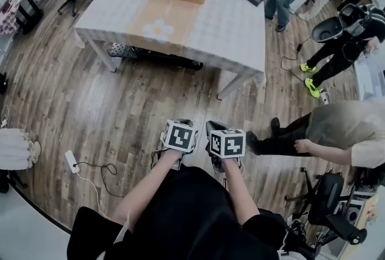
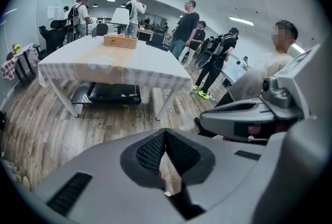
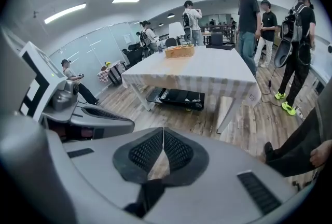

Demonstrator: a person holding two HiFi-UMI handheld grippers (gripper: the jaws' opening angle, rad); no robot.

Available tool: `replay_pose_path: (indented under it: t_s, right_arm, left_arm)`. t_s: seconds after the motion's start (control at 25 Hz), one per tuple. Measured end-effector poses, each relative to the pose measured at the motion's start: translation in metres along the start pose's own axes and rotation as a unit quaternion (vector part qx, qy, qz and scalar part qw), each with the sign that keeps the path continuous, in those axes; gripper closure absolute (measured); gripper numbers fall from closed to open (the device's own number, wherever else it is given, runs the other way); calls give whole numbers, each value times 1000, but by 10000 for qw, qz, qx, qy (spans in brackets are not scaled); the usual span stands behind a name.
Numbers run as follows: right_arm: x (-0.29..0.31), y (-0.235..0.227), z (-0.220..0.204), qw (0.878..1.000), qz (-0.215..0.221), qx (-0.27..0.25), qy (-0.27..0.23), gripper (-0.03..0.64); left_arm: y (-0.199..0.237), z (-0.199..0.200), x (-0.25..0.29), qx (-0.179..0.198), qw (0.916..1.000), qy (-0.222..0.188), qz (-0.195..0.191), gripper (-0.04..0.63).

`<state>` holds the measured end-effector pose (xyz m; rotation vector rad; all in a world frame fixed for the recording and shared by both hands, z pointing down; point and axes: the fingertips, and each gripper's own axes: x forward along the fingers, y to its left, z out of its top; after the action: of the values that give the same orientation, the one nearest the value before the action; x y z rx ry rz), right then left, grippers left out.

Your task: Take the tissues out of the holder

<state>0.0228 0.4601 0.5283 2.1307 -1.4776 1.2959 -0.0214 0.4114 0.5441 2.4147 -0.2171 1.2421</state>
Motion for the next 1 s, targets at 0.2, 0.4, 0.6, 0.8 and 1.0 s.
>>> replay_pose_path:
  t_s: [0.2, 0.4, 0.6, 0.8, 1.0]
  right_arm:
    - [17, 0, 22, 10000, -31, 21, 20, 603]
    - [31, 1, 33, 9999, -26, 33, 106, 603]
    - [42, 2, 42, 9998, 6, -9, 211, 603]
    - [57, 0, 54, 9995, 93, -84, 290, 603]
    - [76, -2, 72, 9990, 250, -177, 333, 601]
  left_arm:
    - [15, 19, 11, 15, 9999, 73, -102, 594]
    - [29, 31, 19, -19, 9999, 77, -133, 594]
    - [40, 36, 22, -170, 9996, 127, -162, 594]
    - [52, 37, 32, -333, 9992, 205, -105, 594]
    - [68, 50, 38, -485, 9986, 198, 37, 594]
